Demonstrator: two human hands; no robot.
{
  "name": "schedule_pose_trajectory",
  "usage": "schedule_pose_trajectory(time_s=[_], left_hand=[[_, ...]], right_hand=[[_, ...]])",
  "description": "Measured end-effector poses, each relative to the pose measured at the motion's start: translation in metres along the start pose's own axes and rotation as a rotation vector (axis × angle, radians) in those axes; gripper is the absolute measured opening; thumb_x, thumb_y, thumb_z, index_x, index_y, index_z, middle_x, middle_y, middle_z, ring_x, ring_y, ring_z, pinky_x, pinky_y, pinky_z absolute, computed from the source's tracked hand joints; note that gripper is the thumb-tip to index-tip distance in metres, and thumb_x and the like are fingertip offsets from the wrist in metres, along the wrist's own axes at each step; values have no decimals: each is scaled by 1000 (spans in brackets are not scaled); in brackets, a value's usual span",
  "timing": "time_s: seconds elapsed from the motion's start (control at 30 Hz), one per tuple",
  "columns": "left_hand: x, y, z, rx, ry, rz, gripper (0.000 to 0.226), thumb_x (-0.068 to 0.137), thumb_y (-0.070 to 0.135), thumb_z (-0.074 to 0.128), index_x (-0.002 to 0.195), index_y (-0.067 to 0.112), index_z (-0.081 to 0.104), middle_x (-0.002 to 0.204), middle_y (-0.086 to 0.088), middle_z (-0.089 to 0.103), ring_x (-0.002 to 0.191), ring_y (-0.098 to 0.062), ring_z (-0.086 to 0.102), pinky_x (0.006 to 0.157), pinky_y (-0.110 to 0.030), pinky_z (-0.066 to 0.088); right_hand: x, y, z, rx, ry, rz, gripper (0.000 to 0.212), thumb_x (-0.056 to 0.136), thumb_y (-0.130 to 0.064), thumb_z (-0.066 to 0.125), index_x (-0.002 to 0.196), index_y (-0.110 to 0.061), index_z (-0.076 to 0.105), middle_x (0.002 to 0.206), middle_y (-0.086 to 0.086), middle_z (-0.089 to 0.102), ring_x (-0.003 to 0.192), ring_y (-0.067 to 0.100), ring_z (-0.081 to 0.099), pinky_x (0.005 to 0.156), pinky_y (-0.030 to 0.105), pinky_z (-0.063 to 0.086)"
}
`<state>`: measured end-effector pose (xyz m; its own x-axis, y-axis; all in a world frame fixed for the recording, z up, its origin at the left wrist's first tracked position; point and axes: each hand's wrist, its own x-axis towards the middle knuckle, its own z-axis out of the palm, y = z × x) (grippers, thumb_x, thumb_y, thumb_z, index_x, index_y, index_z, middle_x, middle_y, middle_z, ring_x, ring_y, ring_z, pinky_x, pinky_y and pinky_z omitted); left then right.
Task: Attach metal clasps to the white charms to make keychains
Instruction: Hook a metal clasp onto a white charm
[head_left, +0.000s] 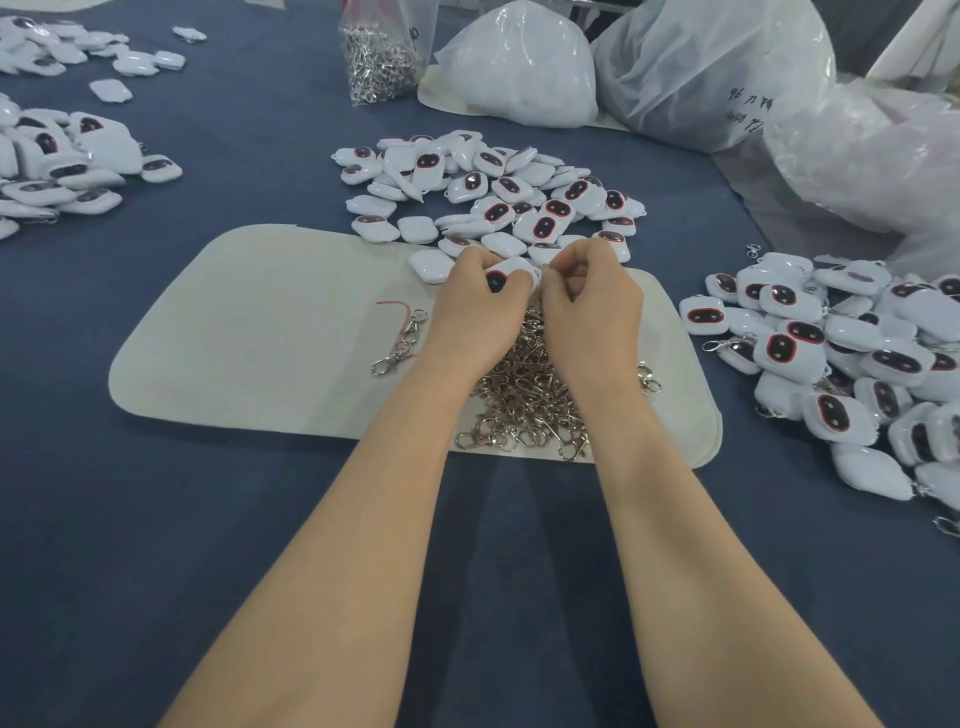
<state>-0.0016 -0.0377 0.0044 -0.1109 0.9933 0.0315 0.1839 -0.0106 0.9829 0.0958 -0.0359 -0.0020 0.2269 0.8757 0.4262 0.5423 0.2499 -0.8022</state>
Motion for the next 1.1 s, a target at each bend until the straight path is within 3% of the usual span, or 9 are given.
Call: schedule_pose_trajectory(time_s=[0.33, 0.5, 0.6, 0.63, 0.7, 0.77, 0.87, 0.93, 1.1], left_hand=[[1, 0, -4, 93, 36, 43, 12, 90, 22, 50, 102, 18, 47, 77, 7, 52, 64, -10, 48, 57, -28, 37], [-1, -1, -4, 234, 55, 175, 22, 92, 22, 51, 112, 13, 50, 82, 10, 53, 73, -9, 51, 64, -26, 37], [0, 4, -4, -41, 36, 40, 9, 92, 19, 50, 101, 15, 51, 72, 7, 48, 57, -8, 46, 50, -23, 39], [0, 7, -5, -229, 19, -58, 2, 92, 16, 49, 93, 14, 51, 69, 5, 44, 49, -8, 41, 43, -19, 35], [2, 10, -9, -553, -42, -250, 9, 92, 11, 47, 83, 13, 49, 67, 1, 41, 40, -5, 31, 35, -14, 24], [2, 12, -13, -745, -124, -377, 13, 92, 12, 46, 80, 9, 51, 64, -1, 48, 35, -2, 29, 31, -13, 22], [3, 13, -16, -851, -252, -466, 19, 93, 15, 44, 77, 7, 51, 56, 0, 51, 31, 0, 29, 27, -11, 22], [3, 14, -17, -886, -304, -498, 23, 93, 17, 42, 73, 9, 50, 54, 1, 49, 29, 0, 28, 26, -11, 21], [1, 14, -16, -883, -335, -503, 27, 94, 19, 41, 69, 10, 49, 49, 3, 44, 30, 0, 27, 27, -10, 19]], right_hand=[[-1, 0, 3, -138, -98, -98, 9, 89, 0, 50, 89, -9, 54, 83, 6, 60, 78, 25, 56, 70, 31, 43], [0, 1, 0, -95, -104, -109, 15, 89, 0, 51, 86, -15, 48, 79, 0, 56, 72, 19, 53, 65, 27, 41], [0, -1, -3, 53, -63, -50, 16, 91, -7, 56, 93, -22, 51, 85, -13, 56, 76, 1, 54, 69, 14, 43], [0, -2, -3, 92, -70, -33, 16, 91, -10, 57, 94, -25, 53, 89, -14, 58, 82, 0, 56, 75, 15, 45], [0, -4, -3, 133, -99, -10, 15, 92, -13, 58, 92, -27, 57, 95, -10, 62, 94, 10, 60, 88, 27, 48], [-1, -6, -3, 175, -104, -4, 15, 92, -12, 58, 89, -27, 59, 91, -11, 63, 95, 13, 61, 91, 31, 48], [-1, -11, -3, 246, -74, 4, 14, 93, -13, 57, 87, -25, 60, 82, -16, 62, 83, 5, 59, 82, 20, 47], [-1, -13, -2, 316, -70, 27, 13, 94, -13, 56, 86, -23, 58, 81, -10, 62, 78, 6, 58, 77, 19, 47], [-2, -14, -2, 411, -85, 59, 14, 96, -11, 52, 84, -18, 54, 74, -7, 58, 65, -4, 53, 66, 12, 43]])
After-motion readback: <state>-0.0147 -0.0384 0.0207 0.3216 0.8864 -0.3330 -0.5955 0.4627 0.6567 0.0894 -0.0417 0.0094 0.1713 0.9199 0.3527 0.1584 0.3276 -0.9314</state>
